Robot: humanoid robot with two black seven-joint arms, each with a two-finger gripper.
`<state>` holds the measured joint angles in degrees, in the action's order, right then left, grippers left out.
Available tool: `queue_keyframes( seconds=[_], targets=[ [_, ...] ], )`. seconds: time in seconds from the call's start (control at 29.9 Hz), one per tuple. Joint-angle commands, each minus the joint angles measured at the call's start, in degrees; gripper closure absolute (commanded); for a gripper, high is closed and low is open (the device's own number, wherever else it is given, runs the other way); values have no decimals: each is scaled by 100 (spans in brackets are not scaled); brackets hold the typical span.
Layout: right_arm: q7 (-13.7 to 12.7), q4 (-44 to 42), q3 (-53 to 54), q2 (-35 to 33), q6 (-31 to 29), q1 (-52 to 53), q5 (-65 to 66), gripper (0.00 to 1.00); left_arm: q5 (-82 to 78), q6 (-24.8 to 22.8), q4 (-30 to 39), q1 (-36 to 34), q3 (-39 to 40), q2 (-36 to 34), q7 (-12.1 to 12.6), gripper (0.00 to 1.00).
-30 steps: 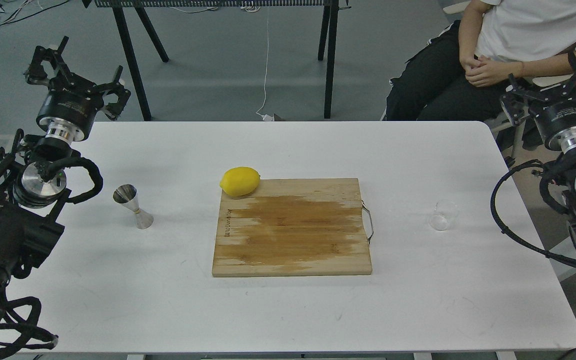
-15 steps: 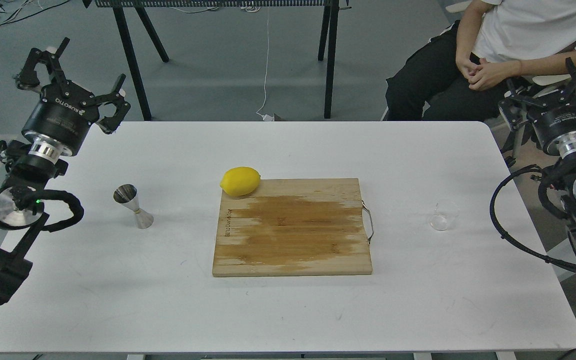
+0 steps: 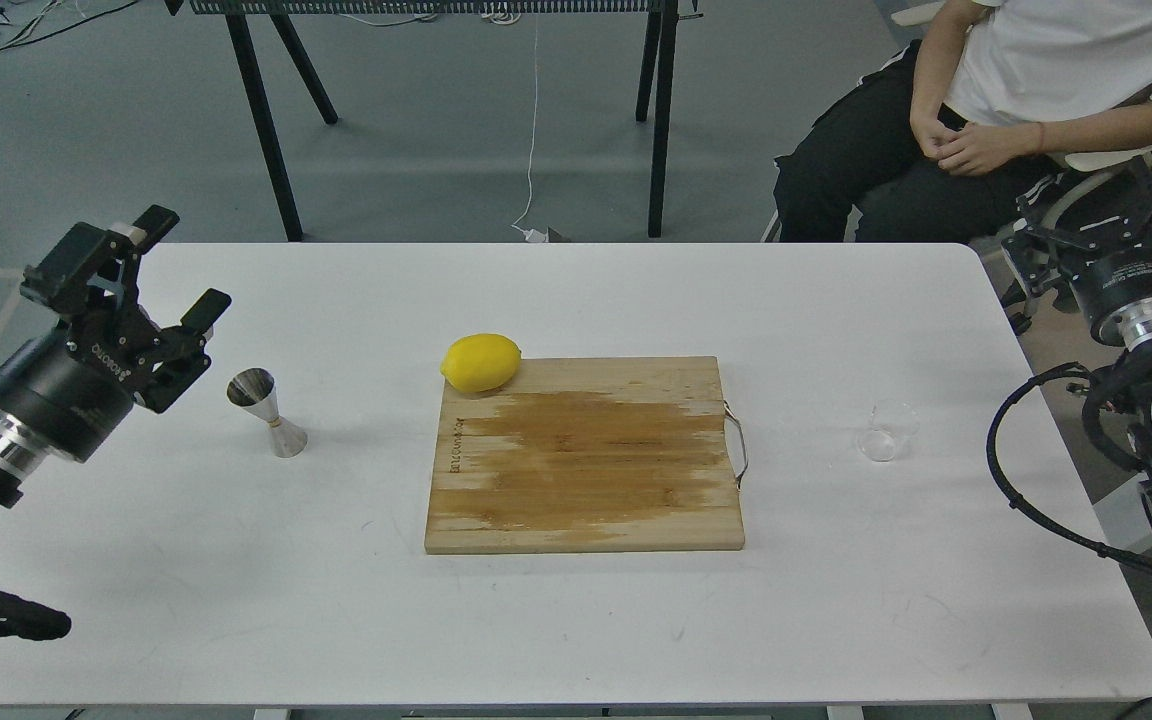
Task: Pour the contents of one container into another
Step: 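Reach the left gripper down to the metal jigger and grasp it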
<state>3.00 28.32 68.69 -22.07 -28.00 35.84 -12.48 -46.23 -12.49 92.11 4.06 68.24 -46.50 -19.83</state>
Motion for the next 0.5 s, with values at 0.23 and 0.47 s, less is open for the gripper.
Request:
queue_keyframes(
  seconds=[0.23,0.47],
  targets=[
    [8,-2,22,-34,0,-130,0,0,-4689,1678,-122,561,-161,-26,-30,4],
    [8,-2,22,-25,0,-130,0,0,-7142,3162,-2149,-7,-1030,324,-109,13]
  ],
)
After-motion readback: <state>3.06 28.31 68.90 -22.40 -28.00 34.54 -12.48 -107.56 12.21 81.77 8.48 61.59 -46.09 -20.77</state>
